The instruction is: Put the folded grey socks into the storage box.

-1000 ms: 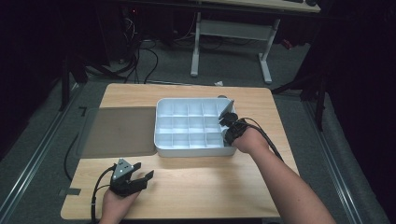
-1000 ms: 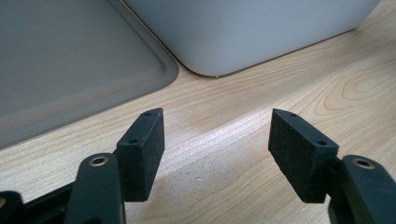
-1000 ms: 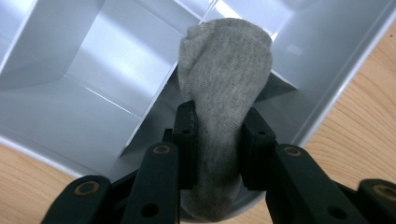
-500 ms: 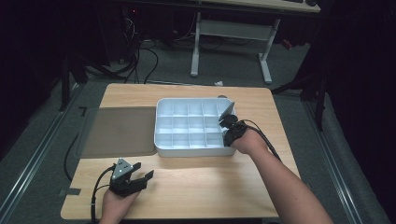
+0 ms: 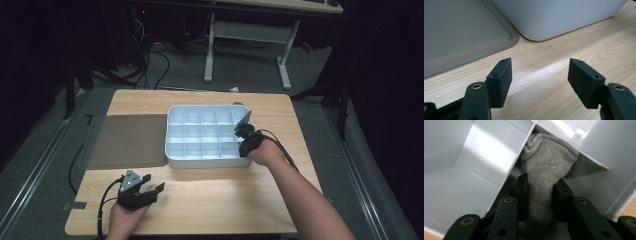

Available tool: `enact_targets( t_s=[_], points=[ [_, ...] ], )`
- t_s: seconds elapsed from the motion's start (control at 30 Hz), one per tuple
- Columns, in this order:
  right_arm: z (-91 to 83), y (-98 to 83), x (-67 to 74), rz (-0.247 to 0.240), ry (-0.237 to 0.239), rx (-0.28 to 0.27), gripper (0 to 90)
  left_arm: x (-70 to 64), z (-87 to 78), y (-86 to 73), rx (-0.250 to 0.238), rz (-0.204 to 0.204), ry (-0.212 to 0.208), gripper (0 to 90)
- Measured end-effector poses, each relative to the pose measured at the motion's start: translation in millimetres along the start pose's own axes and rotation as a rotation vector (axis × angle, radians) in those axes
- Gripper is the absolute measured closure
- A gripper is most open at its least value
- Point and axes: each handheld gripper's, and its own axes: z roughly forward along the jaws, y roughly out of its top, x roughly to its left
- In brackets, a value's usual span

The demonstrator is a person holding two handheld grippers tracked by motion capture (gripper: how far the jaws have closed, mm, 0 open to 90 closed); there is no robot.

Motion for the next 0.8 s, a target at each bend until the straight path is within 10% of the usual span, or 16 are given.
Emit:
enact_targets(
  t_s=[0.8],
  points=[
    [-45.9,-7.2,-7.7,0.016,0.024,-0.128,57.2,1.0,-0.1,-0.3,0.000,-0.011,-0.002,36.6]
  ],
)
